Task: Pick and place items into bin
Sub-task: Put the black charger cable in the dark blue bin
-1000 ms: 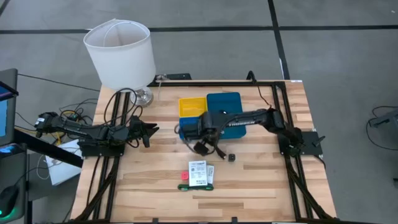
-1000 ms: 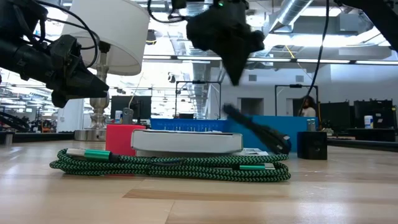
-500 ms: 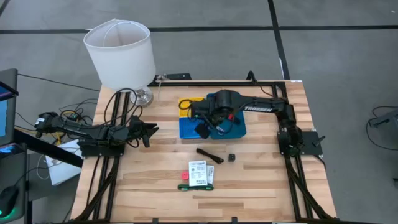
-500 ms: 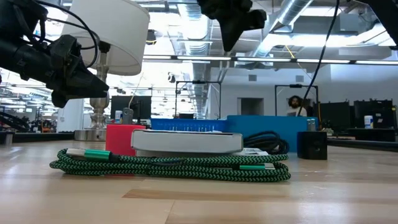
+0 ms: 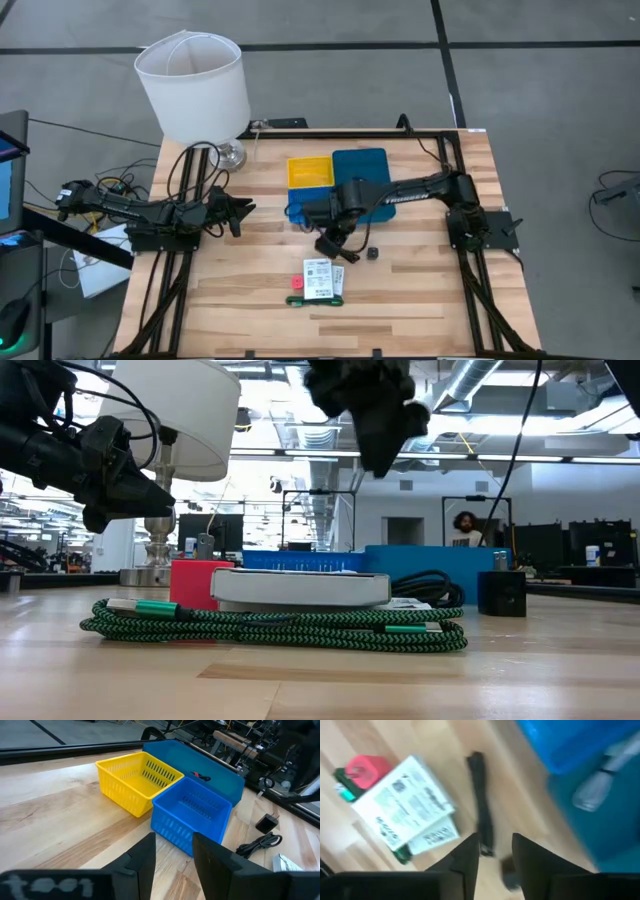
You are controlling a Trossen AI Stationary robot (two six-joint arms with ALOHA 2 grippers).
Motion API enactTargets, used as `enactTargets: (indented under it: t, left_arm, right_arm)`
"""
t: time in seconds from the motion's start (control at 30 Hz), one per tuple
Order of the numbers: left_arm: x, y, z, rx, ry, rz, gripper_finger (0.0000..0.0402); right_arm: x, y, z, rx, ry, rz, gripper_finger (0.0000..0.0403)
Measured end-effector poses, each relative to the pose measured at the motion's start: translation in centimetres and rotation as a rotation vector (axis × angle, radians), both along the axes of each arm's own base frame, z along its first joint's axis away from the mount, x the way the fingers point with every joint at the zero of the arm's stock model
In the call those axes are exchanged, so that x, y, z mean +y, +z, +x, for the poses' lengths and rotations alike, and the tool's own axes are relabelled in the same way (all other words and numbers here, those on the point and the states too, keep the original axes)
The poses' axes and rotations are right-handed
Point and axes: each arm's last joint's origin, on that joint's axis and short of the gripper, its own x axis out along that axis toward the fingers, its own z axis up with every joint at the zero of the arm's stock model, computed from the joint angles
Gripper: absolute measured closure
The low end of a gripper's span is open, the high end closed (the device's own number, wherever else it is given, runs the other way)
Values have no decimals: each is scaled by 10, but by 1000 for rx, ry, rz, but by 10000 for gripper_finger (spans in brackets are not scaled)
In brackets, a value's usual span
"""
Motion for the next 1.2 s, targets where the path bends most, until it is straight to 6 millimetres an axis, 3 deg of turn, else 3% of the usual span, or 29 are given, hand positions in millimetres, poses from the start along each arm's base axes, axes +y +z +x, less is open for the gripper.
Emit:
enactTargets:
  t: [0.5,0.97,1.2]
  left_arm:
    - [0,0,0,0,0,0,286]
    - [0,0,0,1,0,0,286]
    - [0,0,0,0,0,0,286]
  right_arm:
    - [17,-70,-5,16,31,60,274]
    - [16,-109,-16,29,13,60,274]
    - [14,-125,-22,32,-46,67,293]
